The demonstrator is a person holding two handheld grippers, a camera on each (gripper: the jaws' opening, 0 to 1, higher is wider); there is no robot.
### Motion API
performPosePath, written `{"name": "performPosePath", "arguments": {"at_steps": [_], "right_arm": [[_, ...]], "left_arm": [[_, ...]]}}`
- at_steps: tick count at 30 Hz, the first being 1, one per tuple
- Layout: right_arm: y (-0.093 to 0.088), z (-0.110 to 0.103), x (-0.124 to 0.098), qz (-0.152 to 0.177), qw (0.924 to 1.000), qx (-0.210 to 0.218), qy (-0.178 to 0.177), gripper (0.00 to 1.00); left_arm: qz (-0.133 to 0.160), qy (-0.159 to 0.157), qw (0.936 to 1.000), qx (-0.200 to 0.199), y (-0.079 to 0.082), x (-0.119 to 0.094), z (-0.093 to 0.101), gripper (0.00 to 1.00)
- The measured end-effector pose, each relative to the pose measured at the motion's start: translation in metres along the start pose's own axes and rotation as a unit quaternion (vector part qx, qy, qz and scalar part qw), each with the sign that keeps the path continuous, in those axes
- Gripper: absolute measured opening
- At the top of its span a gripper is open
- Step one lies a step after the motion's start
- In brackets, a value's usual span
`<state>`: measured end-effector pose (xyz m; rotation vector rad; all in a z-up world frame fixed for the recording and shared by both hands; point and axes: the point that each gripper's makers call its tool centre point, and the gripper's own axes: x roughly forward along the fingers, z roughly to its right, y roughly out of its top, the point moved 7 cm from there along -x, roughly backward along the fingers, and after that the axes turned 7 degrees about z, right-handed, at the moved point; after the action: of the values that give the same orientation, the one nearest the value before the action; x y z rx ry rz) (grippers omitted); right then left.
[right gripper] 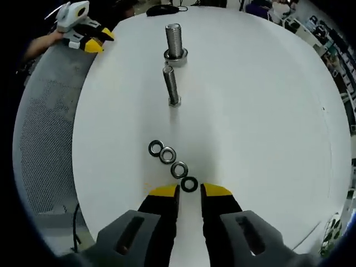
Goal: Place the washer onto the threaded stud by aligning its center hole with the stud, sliding it down to the base, and recovering from edge contact or off-axis alignment until the washer reaches the visible bottom stop.
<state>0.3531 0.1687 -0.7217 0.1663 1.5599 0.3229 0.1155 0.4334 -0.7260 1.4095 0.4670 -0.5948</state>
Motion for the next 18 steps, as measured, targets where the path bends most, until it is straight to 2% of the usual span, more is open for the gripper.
{"name": "performPosePath", "arguments": {"at_steps": [10, 16, 18], "right_arm": [[-0.004, 0.013, 0.003, -0.037, 0.9993, -0.004, -0.003, 0.19], [-0.006, 0.016, 0.006, -0.035, 0.9994, -0.006, -0.006, 0.18], [-0.006, 0.012, 0.006, -0.036, 0.9991, -0.023, -0.008, 0.18]], "left_arm": [[-0.002, 0.001, 1.0, 0.001, 0.0, -0.001, 0.001, 0.25], [0.001, 0.003, 1.0, -0.001, 0.0, -0.001, 0.0, 0.24], [0.001, 0.003, 1.0, 0.001, 0.0, -0.001, 0.0, 0.24]]}}
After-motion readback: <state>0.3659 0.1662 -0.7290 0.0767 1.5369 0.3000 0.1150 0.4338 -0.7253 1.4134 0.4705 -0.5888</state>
